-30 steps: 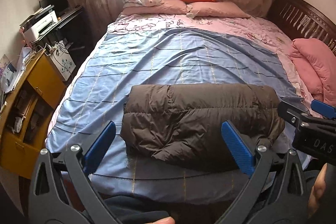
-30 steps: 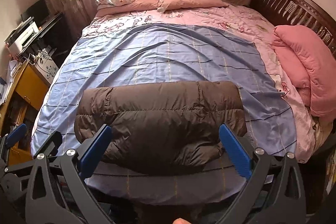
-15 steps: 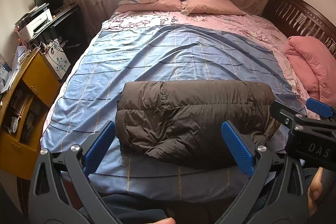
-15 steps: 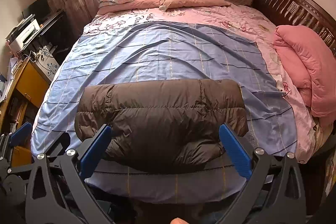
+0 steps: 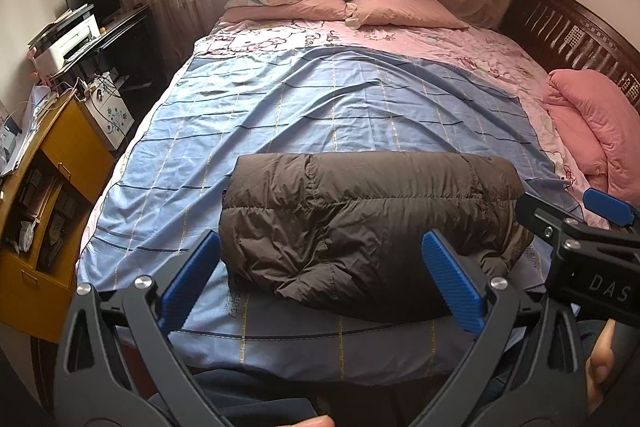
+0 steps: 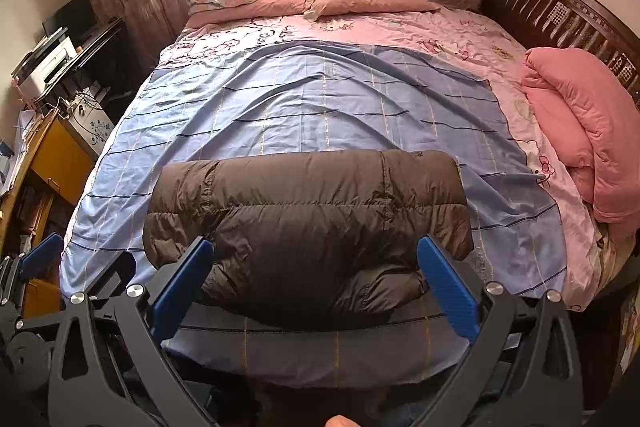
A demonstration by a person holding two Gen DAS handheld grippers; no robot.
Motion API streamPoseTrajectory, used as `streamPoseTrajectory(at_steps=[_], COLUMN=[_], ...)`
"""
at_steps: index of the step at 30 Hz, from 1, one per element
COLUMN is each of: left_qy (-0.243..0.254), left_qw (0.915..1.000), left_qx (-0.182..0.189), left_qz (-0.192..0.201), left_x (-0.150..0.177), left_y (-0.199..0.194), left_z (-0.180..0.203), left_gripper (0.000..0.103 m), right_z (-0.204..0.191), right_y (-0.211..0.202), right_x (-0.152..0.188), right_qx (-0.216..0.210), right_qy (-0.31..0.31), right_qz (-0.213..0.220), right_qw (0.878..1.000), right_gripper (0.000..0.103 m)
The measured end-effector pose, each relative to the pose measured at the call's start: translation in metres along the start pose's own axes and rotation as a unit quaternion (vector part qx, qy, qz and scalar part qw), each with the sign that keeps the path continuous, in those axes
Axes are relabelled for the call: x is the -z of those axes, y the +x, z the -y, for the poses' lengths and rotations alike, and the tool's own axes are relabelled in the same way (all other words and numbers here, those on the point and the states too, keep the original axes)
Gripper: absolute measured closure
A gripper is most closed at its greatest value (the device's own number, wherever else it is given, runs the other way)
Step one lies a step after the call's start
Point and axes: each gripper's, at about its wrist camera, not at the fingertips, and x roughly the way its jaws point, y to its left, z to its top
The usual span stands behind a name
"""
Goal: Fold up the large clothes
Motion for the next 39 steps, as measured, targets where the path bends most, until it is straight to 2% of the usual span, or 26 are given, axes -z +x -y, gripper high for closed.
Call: streamPoseTrajectory(at_steps=[29,39], left_qy=[0.000,0.003], left_qw=[1.0000,1.0000], left_qx=[-0.003,0.007], left_qz=[0.000,0.005], left_x=[0.0045,0.0052], left_y=[-0.0003,-0.0007], left_z=[0.0065,0.0039], left_gripper=[0.002,0.002], right_z=[-0.0036,-0.0058], right_y=[0.0002,0.0001], right_x=[0.0033,0.0046], right_qx=[-0.002,-0.003], right_qy=[0.001,0.001], right_qz=[-0.002,-0.003], right_qw=[1.000,1.000], right_gripper=[0.001,0.001])
